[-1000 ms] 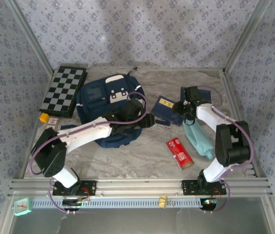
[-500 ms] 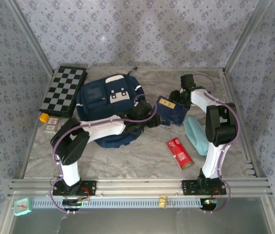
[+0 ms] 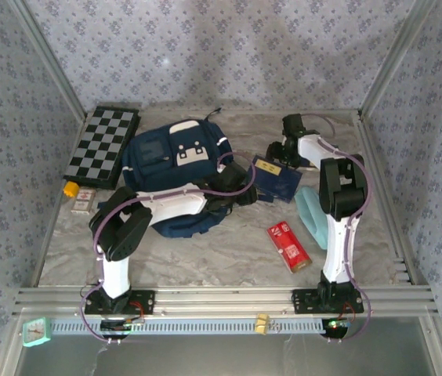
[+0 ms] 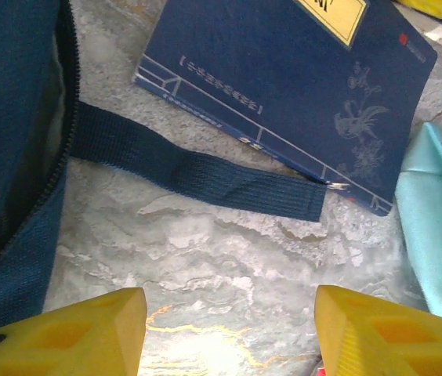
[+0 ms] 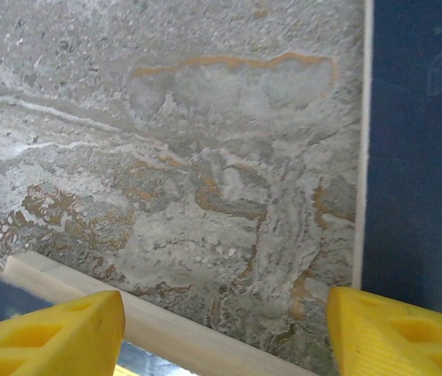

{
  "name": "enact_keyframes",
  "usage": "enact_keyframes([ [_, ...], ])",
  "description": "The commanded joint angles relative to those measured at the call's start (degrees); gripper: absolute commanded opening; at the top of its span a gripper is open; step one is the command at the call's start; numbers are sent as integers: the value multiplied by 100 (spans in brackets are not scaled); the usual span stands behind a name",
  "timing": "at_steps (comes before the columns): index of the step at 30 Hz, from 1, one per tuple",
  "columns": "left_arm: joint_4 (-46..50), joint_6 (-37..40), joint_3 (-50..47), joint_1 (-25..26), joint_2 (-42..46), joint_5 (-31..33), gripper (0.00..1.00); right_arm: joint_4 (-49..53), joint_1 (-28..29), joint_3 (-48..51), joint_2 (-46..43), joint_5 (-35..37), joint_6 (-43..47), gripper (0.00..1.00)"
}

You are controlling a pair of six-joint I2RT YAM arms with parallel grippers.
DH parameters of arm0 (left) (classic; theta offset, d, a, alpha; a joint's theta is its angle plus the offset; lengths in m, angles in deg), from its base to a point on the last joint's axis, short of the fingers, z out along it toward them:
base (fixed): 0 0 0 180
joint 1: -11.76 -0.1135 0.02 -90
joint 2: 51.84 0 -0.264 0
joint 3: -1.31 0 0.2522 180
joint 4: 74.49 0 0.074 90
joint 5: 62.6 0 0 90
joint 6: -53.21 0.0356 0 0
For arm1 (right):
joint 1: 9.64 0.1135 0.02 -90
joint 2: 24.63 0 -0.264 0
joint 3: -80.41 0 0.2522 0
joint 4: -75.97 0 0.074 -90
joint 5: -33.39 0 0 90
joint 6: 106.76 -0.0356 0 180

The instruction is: Pack the student bag

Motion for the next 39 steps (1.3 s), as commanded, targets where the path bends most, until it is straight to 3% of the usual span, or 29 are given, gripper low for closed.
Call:
enact_keyframes([
  [1, 276, 252, -178, -45, 113, 235, 58, 396, 109, -90, 23, 18, 165, 71],
  [8, 738, 467, -498, -101, 521, 586, 59, 348, 283, 739, -519, -10, 27, 71],
  [14, 433, -95, -734, -7, 742, 81, 57, 412, 580, 1388, -1071, 171, -249, 72],
  [21, 210, -720, -797, 248, 786, 405, 50, 168, 798, 2555, -1965, -81, -650, 72],
  [25, 129, -721, -575, 234, 528, 122, 48, 9, 963, 3124, -2442, -287, -814, 72],
  [29, 169, -719, -331, 214, 286, 225, 47, -185, 806, 3585, -2784, -431, -883, 69],
  [39, 620, -517, 535, 69, -562, 262, 37, -499, 512, 3706, -2780, -844, -538, 59],
])
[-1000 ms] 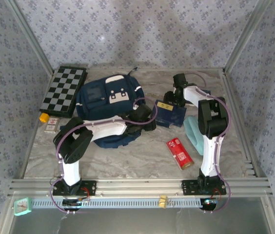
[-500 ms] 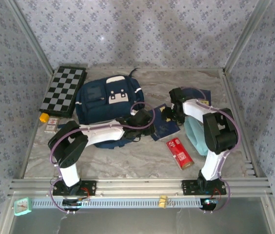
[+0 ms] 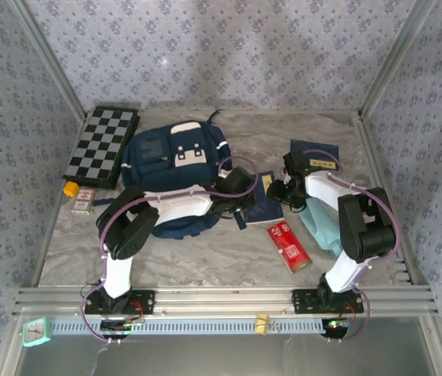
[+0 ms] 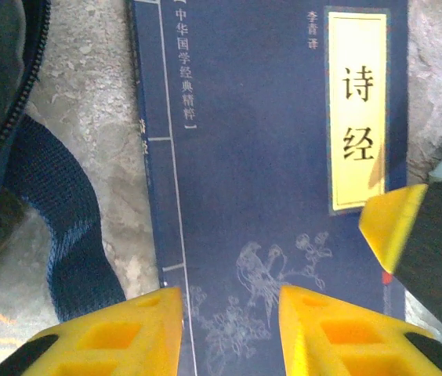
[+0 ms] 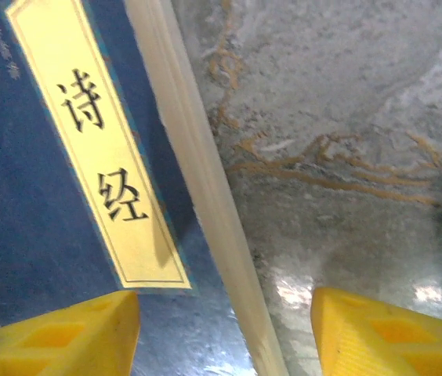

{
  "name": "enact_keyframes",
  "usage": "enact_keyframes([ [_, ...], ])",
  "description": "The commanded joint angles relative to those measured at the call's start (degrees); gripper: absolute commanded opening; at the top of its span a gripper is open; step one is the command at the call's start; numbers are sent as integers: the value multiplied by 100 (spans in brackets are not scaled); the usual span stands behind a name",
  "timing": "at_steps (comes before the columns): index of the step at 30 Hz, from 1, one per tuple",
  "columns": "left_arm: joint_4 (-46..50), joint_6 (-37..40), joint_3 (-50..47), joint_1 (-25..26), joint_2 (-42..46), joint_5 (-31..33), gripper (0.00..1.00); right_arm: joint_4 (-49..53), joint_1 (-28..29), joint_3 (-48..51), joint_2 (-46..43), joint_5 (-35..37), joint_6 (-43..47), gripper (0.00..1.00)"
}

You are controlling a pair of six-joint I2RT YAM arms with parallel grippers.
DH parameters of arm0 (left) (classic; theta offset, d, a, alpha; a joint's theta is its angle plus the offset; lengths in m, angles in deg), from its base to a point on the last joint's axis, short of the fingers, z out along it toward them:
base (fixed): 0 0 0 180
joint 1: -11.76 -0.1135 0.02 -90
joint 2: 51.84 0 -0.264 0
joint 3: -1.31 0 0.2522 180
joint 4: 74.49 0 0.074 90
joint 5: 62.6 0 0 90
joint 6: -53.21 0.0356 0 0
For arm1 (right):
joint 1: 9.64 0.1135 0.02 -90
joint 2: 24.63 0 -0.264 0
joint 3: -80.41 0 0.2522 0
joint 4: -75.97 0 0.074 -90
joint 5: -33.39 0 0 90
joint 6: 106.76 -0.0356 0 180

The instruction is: Pack the student bag

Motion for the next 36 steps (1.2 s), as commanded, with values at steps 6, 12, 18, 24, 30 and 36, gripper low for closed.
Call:
enact_keyframes([
  [6, 312, 142, 417, -150, -515, 14, 33, -257, 8, 20, 161, -437, 192, 56],
  [12, 283, 261, 554, -179, -734, -97, 32, -240, 63, 77, 211, -421, 211, 58],
  [18, 300, 287, 539, -221, -811, -127, 31, -233, 185, 108, 91, -621, 185, 59],
  [24, 310, 345, 423, -230, -726, -25, 30, -134, 132, 107, -273, -962, 136, 60],
  [30, 277, 392, 296, -280, -633, 22, 29, -225, -47, 214, -662, -1593, 65, 62],
  [36, 244, 411, 223, -302, -566, 15, 29, -295, -156, 386, -657, -1783, 117, 61],
])
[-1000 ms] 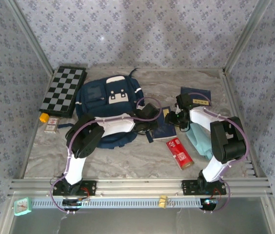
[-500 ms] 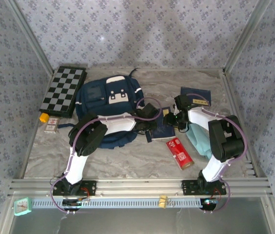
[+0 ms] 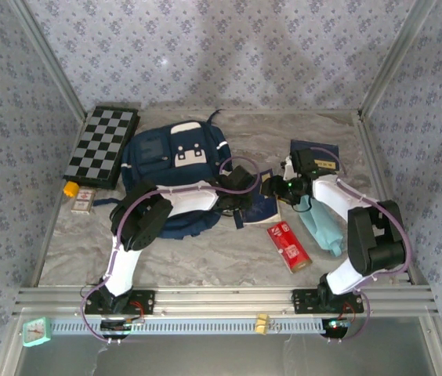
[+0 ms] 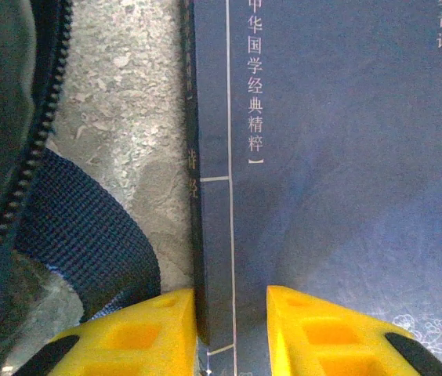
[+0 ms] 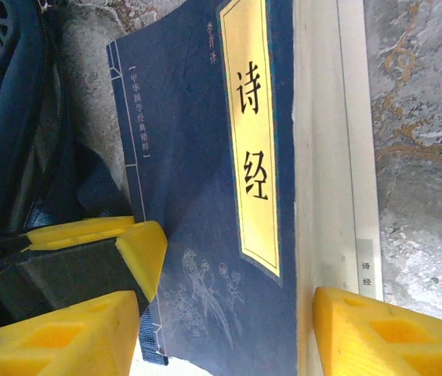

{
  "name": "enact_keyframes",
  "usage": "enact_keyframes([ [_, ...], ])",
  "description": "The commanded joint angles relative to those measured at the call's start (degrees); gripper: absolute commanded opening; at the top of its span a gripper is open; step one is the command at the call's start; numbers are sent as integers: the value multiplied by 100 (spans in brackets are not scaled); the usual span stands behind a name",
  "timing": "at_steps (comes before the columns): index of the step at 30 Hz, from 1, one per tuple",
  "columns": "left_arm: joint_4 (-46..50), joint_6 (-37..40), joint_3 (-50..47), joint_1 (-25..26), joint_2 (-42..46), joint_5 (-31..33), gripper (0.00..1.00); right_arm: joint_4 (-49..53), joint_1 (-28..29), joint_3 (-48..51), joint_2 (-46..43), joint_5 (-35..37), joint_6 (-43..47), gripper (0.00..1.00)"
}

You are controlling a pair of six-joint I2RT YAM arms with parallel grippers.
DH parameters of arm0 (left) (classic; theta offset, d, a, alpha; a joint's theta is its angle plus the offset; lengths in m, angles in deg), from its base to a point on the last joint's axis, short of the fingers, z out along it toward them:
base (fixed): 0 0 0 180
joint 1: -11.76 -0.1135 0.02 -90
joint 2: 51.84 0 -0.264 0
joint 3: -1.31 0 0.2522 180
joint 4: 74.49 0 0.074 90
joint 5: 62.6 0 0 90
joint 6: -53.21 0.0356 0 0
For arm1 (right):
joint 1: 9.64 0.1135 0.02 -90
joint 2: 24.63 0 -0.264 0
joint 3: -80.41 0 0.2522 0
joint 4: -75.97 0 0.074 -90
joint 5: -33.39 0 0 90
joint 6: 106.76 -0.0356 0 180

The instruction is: Pack the student bag

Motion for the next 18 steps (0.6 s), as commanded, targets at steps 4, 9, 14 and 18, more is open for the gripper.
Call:
enact_keyframes([
  [4, 29, 139, -168, -90, 112, 136, 29, 290, 23, 35, 90, 238, 44, 60],
  [9, 76, 157, -142, -109, 106, 175, 29, 464, 200, -134, 374, 1011, 99, 61],
  [14, 73, 176, -148, -119, 117, 163, 29, 440, 270, -183, 665, 1199, 101, 62],
  [18, 76, 181, -139, -120, 97, 163, 29, 340, 331, -189, 715, 943, 84, 62],
])
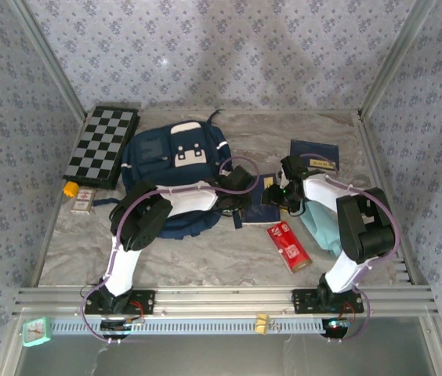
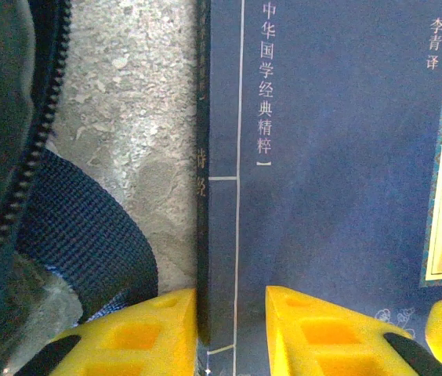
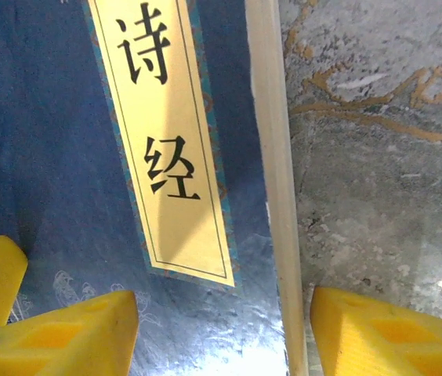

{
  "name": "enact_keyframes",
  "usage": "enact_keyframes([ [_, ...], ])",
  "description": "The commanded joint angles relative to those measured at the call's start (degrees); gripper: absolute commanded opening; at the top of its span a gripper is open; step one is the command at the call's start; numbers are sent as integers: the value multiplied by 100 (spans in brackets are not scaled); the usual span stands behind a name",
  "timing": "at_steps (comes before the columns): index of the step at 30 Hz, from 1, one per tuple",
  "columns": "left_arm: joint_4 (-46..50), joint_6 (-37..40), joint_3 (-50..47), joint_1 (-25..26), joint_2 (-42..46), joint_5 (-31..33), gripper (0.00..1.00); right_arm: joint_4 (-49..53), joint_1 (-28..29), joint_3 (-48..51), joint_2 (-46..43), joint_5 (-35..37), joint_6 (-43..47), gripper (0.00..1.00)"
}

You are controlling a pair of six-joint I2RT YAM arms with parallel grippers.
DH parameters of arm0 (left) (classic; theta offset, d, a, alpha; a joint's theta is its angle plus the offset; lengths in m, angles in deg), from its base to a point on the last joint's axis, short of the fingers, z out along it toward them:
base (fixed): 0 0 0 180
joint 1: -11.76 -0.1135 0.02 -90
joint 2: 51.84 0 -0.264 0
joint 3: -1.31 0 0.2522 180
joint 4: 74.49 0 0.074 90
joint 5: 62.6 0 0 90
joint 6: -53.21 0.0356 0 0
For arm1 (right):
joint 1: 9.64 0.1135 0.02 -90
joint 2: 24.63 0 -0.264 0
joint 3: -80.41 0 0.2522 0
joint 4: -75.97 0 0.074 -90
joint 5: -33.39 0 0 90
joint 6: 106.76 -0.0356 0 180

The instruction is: Pack the student bag

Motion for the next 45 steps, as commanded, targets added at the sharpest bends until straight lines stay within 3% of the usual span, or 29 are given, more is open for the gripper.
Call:
enact_keyframes([
  [1, 122, 129, -98, -111, 68, 154, 29, 56, 64, -141, 52, -153, 47, 61],
  [18, 101, 127, -98, -114, 61, 119, 28, 157, -29, -154, -481, -953, 82, 54],
  [37, 126, 145, -94, -124, 80, 119, 28, -21, -368, 129, -785, -1255, 3, 15],
  [45, 174, 171, -21, -119, 132, 119, 28, 39, -395, 76, -910, -1364, -5, 5],
])
